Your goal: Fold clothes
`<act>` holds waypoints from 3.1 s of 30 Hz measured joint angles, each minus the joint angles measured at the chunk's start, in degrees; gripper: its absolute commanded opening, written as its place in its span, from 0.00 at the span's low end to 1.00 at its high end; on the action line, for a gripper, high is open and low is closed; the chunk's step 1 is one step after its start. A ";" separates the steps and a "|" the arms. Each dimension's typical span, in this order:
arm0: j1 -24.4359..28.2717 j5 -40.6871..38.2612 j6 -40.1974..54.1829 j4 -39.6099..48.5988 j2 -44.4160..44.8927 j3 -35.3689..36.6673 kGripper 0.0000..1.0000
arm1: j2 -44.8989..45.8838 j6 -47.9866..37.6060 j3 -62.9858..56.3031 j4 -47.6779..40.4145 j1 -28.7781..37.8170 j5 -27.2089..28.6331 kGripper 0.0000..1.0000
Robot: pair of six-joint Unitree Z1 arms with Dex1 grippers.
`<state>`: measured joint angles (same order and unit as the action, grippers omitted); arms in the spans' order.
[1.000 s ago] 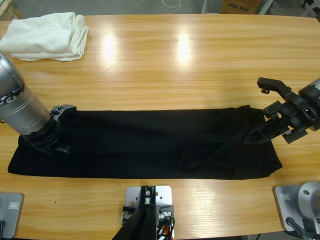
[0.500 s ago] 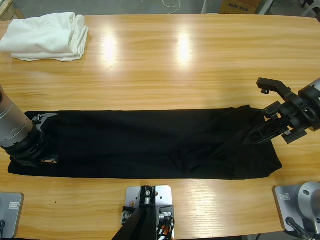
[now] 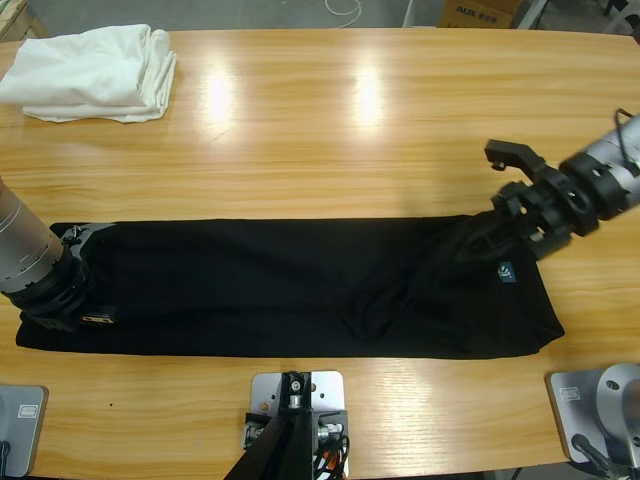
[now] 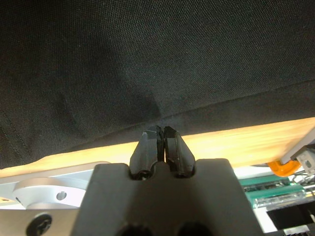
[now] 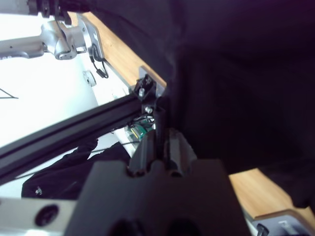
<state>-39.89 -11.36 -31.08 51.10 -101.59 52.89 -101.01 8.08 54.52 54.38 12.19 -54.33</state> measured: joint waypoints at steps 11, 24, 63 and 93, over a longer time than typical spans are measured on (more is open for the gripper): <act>-0.07 0.00 0.00 -0.14 0.00 0.00 0.00 | -13.85 0.66 6.63 -4.46 -0.27 -0.45 0.00; -0.66 0.57 0.00 -1.42 0.35 -0.59 0.02 | 0.49 3.61 6.78 -14.33 6.69 26.08 1.00; -3.64 3.16 0.03 -2.42 5.97 -0.30 0.25 | 1.18 -55.14 1.23 -19.92 34.79 42.19 0.01; -5.11 3.16 0.03 -5.82 5.97 -2.10 0.26 | -6.62 -50.49 13.41 -17.39 34.78 35.91 0.96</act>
<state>-45.01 -8.20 -31.05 45.28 -95.62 50.79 -107.63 -42.41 67.93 36.99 46.98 -18.43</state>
